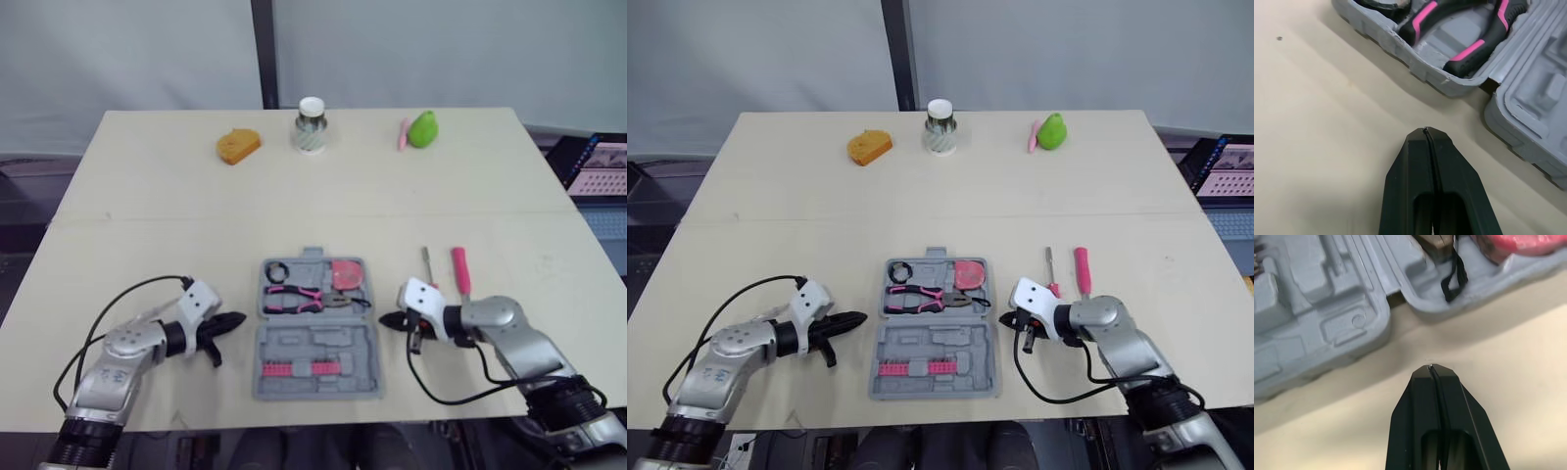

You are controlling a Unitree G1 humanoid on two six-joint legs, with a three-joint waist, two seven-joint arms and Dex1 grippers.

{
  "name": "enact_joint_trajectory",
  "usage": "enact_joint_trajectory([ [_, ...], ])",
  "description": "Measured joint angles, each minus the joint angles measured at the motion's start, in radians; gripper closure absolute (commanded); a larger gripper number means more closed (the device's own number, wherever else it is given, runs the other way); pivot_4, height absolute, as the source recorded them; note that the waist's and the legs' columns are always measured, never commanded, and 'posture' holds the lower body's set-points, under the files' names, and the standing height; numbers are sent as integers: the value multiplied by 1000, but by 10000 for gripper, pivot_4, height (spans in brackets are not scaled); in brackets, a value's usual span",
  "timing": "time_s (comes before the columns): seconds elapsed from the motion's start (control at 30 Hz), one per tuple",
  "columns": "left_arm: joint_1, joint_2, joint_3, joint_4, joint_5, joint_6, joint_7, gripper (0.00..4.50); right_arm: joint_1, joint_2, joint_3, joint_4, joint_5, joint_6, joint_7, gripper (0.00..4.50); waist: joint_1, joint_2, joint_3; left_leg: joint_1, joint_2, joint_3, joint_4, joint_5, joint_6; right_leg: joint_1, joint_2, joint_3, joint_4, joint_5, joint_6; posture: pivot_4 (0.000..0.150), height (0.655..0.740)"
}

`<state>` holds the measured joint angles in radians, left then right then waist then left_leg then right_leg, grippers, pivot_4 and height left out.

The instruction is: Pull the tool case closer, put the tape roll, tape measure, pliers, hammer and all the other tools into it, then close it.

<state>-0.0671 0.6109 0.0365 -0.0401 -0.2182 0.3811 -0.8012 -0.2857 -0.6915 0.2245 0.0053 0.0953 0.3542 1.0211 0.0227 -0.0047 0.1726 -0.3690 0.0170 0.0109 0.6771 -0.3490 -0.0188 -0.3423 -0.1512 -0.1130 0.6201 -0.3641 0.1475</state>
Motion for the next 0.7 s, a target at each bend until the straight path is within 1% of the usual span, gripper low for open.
enact_joint_trajectory([
  [0.03, 0, 0, 4, -2, -13, 3, -1, 45000, 1, 1, -16, -3, 25, 4, 6, 44457, -1, 0, 0, 0, 0, 0, 0, 0, 0, 0, 0, 0, 0, 0, 0, 1500, 7400],
  [0.07, 0, 0, 5, -7, -19, 6, -3, 42467, 2, 1, -31, -11, 46, 14, 12, 42173, -1, 0, 0, 0, 0, 0, 0, 0, 0, 0, 0, 0, 0, 0, 0, 1500, 7400],
  [0.13, 23, 14, 42, -68, -73, 44, -19, 36972, 36, -10, -108, -69, 144, 71, 41, 36808, 0, 0, 2, -2, 0, -1, 0, 0, 0, -1, 0, 0, 0, 0, 0, 1500, 7400],
  [0.17, 37, 35, 70, -93, -95, 59, -26, 32494, 49, -27, -146, -87, 183, 96, 53, 32603, 0, 0, 3, -2, 0, -2, 0, 0, 0, -1, 0, 0, 0, 0, 0, 1500, 7400],
  [0.23, 74, 99, 191, -141, -143, 92, -35, 22478, 81, -86, -292, -99, 286, 155, 74, 22725, 0, 0, 4, -2, 0, -2, 0, 0, 0, 0, 0, 0, 0, 0, 0, 1500, 7400],
  [0.27, 88, 129, 251, -142, -155, 103, -35, 18362, 93, -115, -362, -95, 314, 173, 76, 18297, 1, 1, 4, -1, 0, -1, 0, 0, 0, 0, 0, 0, -1, 0, 0, 1500, 7400],
  [0.3, 101, 148, 299, -142, -165, 108, -34, 12776, 98, -135, -410, -89, 332, 180, 76, 13274, 1, 1, 4, 0, 0, -1, -1, 0, 0, 1, 0, 0, -2, 0, 0, 1500, 7400],
  [0.37, 145, 177, 402, -119, -178, 108, -33, 3104, 114, -159, -511, -37, 371, 179, 78, 3729, 0, 1, 4, 0, 0, 0, -2, 0, 0, 2, 0, 0, -2, 0, 0, 1500, 7400],
  [0.4, 175, 195, 457, -85, -179, 104, -32, 49, 125, -174, -557, 7, 379, 170, 78, 235, 0, 1, 4, 0, 0, 0, -3, 0, 0, 1, 0, 0, -2, 0, 0, 1500, 7400],
  [0.5, 250, 231, 618, 67, -168, 68, -22, 49, 154, -215, -679, 182, 375, 121, 70, 235, -1, 0, 5, 1, 0, 2, -5, 0, 1, 0, 0, 0, -4, 0, 0, 1500, 7400],
  [0.57, 269, 241, 685, 166, -160, 14, -18, 49, 159, -222, -722, 275, 365, 69, 60, 235, -2, 1, 4, 1, 0, 3, -6, 0, 1, 0, 0, 0, -4, 0, 0, 1500, 7400],
  [0.63, 276, 246, 715, 250, -148, -40, -11, 49, 163, -222, -738, 363, 350, 23, 57, 235, -3, 1, 4, 2, 0, 4, -6, 0, 0, 0, 0, 1, -4, 0, 0, 1500, 7400],
  [0.7, 273, 248, 723, 311, -138, -77, -6, 49, 166, -222, -735, 410, 337, -7, 58, 235, -2, 1, 5, 2, 1, 4, -6, 0, 0, 0, 0, 1, -4, 0, 0, 1500, 7400],
])
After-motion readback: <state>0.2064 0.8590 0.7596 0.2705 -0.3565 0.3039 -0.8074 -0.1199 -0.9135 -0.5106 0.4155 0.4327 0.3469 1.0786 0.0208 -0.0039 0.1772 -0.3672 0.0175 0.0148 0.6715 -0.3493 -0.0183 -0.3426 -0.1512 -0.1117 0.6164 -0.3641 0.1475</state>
